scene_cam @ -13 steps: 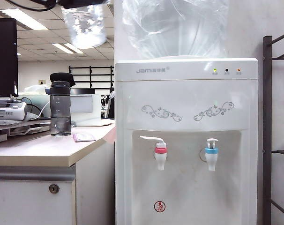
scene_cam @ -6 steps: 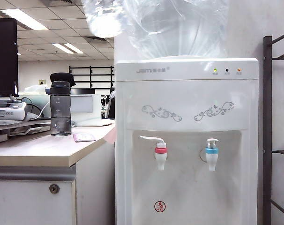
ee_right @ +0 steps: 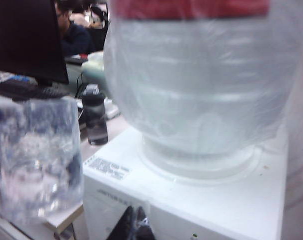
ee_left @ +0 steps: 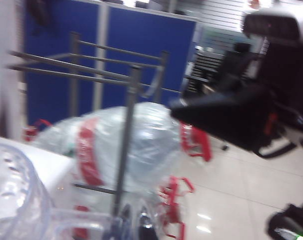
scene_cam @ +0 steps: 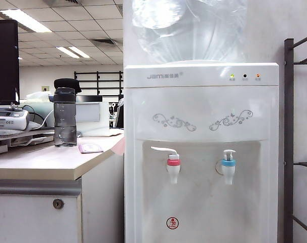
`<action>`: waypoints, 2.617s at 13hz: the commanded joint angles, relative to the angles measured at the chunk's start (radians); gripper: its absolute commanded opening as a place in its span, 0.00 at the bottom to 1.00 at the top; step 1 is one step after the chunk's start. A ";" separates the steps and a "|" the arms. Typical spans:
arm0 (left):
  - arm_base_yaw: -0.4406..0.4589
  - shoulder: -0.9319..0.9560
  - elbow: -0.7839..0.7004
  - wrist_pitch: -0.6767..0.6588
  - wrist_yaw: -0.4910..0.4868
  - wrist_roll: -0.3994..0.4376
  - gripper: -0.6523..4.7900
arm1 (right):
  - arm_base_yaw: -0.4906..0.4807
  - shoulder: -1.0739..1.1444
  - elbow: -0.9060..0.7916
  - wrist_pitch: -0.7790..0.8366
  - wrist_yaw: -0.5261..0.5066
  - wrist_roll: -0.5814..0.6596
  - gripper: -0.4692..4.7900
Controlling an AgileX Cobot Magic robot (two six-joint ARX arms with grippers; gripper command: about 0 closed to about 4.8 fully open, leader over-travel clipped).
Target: Pick up the plastic mug from the left desk, go to the cold water outlet of the water dispenser, press the vertical switch to get some water, then put the mug back on the desk.
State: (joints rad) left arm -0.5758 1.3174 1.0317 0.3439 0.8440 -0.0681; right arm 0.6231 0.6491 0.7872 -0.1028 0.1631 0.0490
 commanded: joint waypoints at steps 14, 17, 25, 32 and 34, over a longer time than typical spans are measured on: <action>-0.378 0.675 -0.235 0.597 -0.554 -0.052 0.11 | 0.000 -0.113 0.004 -0.086 0.089 0.003 0.08; -0.377 0.805 -0.101 0.589 -0.588 -0.064 0.11 | 0.001 -0.118 0.004 -0.096 0.089 0.003 0.08; -0.344 0.938 0.091 0.446 -0.615 -0.176 0.11 | 0.002 -0.158 0.004 -0.097 0.086 0.003 0.08; -0.309 0.974 0.126 0.417 -0.600 -0.183 0.11 | 0.002 -0.162 0.004 -0.102 0.085 0.004 0.08; -0.309 1.005 0.219 0.349 -0.596 -0.183 0.11 | 0.002 -0.163 0.004 -0.103 0.085 0.004 0.08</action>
State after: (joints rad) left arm -0.8841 2.3215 1.2362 0.6861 0.2424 -0.2562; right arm 0.6250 0.4870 0.7872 -0.2188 0.2497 0.0498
